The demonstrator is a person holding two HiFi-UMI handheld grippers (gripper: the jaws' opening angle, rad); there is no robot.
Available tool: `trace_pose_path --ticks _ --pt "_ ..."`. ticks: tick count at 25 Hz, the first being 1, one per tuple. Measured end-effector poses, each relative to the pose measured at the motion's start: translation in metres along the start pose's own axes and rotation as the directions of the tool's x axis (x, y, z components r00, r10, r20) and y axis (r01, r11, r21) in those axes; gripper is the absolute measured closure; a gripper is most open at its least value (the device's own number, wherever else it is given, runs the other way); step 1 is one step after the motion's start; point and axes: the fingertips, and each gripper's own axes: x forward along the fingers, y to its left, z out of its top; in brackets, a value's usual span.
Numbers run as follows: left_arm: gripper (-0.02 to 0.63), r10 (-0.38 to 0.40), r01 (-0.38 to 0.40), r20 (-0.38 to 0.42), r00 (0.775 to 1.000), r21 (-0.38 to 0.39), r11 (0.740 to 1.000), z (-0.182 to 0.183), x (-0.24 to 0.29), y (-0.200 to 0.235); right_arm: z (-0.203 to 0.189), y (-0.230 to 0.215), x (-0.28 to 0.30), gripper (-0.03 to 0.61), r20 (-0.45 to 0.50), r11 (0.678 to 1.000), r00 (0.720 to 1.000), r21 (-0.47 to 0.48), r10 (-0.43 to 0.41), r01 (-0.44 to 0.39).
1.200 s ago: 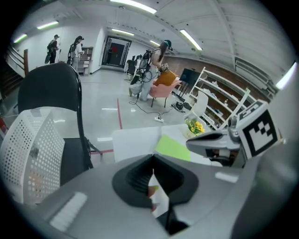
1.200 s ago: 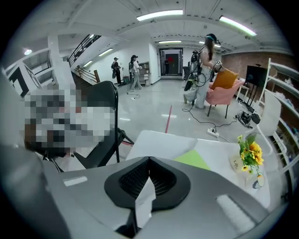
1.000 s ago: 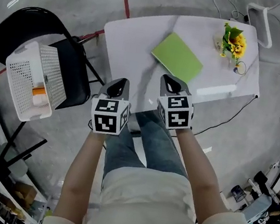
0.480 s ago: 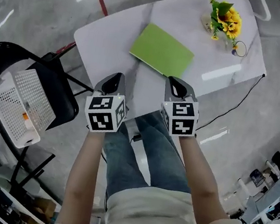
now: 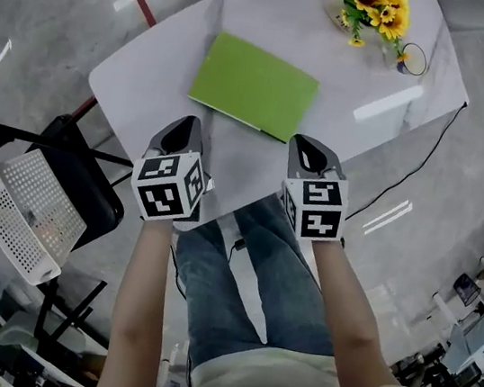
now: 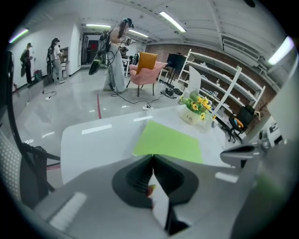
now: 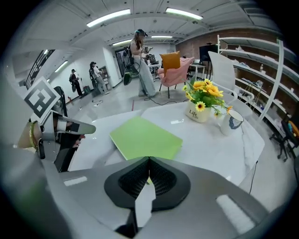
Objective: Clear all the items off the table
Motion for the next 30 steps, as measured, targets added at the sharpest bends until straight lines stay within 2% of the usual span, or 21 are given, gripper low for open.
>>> trace_pose_path --ticks 1,10,16,19,24,30 --pt "0.603 0.003 -0.003 -0.004 1.0 0.003 1.0 0.0 0.007 0.0 -0.002 -0.003 0.002 0.578 0.001 1.0 1.0 0.007 0.0 0.0" --pt "0.408 -0.029 0.03 -0.03 0.999 0.023 0.999 0.017 0.062 0.011 -0.016 -0.022 0.011 0.578 -0.001 0.999 1.0 0.037 0.0 0.0" --pt "0.344 -0.043 0.05 -0.098 0.994 0.072 0.996 0.018 0.087 0.018 -0.03 -0.03 0.014 0.578 -0.019 0.999 1.0 0.048 -0.005 0.006" --pt "0.328 -0.063 0.076 -0.139 0.988 0.094 0.993 0.015 0.097 0.015 -0.033 -0.033 0.015 0.578 -0.024 0.999 1.0 0.054 -0.009 0.01" --pt "0.338 -0.04 0.062 -0.157 0.987 0.138 0.988 0.018 0.101 0.015 -0.034 -0.038 0.015 0.578 -0.02 0.997 1.0 0.071 -0.018 0.02" --pt "0.365 -0.101 0.145 -0.218 0.971 0.196 0.97 0.01 0.102 -0.004 -0.037 -0.047 0.011 0.578 -0.019 0.995 0.999 0.091 -0.039 0.041"
